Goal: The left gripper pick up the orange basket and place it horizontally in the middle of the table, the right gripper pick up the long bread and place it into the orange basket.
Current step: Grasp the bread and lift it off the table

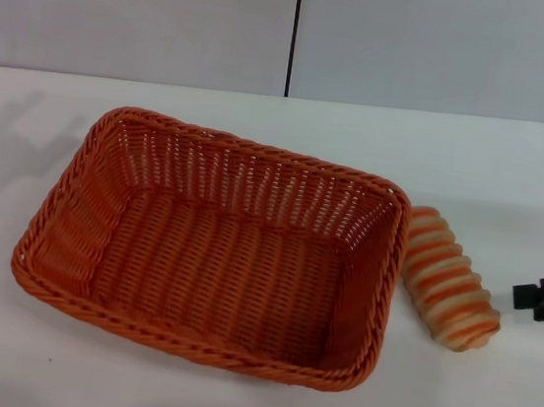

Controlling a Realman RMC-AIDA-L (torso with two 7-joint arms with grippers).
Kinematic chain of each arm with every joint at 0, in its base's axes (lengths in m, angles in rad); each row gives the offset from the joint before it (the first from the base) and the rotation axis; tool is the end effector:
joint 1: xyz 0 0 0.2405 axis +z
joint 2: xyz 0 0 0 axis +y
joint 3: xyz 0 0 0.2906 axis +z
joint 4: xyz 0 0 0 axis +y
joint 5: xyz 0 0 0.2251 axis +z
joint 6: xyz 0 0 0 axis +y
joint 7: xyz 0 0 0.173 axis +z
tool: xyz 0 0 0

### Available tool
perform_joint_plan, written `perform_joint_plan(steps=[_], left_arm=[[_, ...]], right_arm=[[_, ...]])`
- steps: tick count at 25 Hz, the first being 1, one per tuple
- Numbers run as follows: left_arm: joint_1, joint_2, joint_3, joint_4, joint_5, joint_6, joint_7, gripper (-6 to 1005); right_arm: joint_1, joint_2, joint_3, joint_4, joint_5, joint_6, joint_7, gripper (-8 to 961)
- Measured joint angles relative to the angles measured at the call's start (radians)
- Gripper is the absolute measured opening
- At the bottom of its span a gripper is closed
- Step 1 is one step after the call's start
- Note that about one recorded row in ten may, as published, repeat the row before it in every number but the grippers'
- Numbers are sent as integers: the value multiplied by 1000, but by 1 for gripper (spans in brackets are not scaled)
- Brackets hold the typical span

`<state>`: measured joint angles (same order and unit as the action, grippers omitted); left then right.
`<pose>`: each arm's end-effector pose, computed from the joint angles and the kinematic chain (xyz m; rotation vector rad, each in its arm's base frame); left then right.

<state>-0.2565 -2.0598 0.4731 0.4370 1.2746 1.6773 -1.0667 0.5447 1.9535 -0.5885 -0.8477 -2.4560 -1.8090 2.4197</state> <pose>-0.3571 0.3077 0.0643 -1.7734 -0.5519 -1.2743 0.3388 0.3426 0.0354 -2.3470 1.9516 0.1784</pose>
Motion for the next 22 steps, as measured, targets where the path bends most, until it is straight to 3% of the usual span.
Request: perform_joint_plan(steps=[9,22], left_arm=[[1,1,-4,1,0,-4,5,786],[-8,3,-11,2,-1,-5,8,786]], right_arm=[[86,-3,-20,188,-50,124,12,569],[114,4,-156,209,-59,210,105,568]])
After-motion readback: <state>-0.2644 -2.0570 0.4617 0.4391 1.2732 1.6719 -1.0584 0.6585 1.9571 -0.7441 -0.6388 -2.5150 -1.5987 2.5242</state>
